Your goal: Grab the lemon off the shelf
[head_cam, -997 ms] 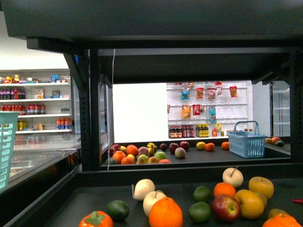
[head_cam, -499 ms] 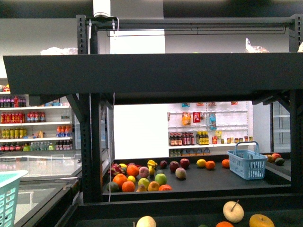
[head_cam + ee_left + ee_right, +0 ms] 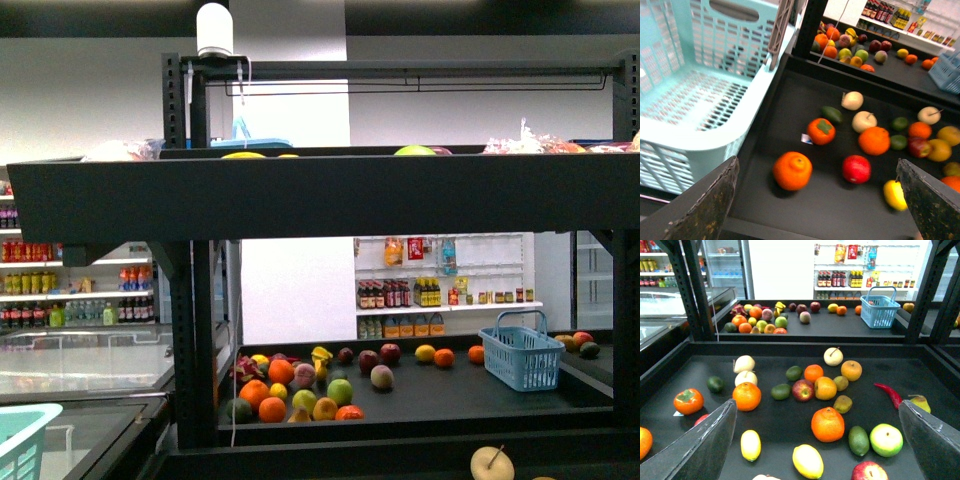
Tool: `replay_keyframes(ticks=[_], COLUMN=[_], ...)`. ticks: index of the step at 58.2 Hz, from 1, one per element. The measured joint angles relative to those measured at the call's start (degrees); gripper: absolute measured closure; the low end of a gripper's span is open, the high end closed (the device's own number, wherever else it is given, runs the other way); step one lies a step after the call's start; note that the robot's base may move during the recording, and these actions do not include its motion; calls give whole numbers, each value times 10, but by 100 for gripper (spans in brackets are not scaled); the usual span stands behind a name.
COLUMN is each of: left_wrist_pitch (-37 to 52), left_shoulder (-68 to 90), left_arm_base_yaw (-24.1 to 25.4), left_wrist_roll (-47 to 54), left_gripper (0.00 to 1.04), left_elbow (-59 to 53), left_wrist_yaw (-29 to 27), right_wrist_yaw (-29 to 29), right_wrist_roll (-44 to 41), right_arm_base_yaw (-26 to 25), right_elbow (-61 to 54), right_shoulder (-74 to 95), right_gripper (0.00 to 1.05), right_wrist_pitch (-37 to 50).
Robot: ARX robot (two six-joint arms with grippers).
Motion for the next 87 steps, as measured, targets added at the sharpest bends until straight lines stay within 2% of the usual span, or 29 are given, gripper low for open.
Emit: replay_keyframes(ticks=[3,8,14,18,28,41,50,59,76,87], left_wrist_pitch=[26,74,86,85,124,240,367,401,407,385], left_shoulder=[50,167,288,378,527,681,772,829,881,889], left_arm_base_yaw=[25,113,203,250,302,305,295,282,269,265], left_wrist_roll=[-62,-160,-253,-302,-387,-496,-572,-597,-596,-572], left_gripper=[8,8,8,8,8,8,8,8,8,41], left_elbow=[24,105,203,271,367,411,451,497,554,563], left_wrist_yaw=[47,159,251,288,317,337,328,311,274,268], right_wrist_yaw=[0,0,0,0,0,0,0,0,0,0], right_wrist_roll=[0,0,0,0,0,0,0,0,0,0], right_arm_base_yaw=[0,0,0,0,0,0,0,0,0,0], right_elbow=[0,0,0,0,0,0,0,0,0,0], right_shoulder=[0,0,0,0,0,0,0,0,0,0], right_gripper=[7,7,7,7,7,7,7,7,7,7], right_wrist_pitch=[0,0,0,0,0,0,0,0,0,0])
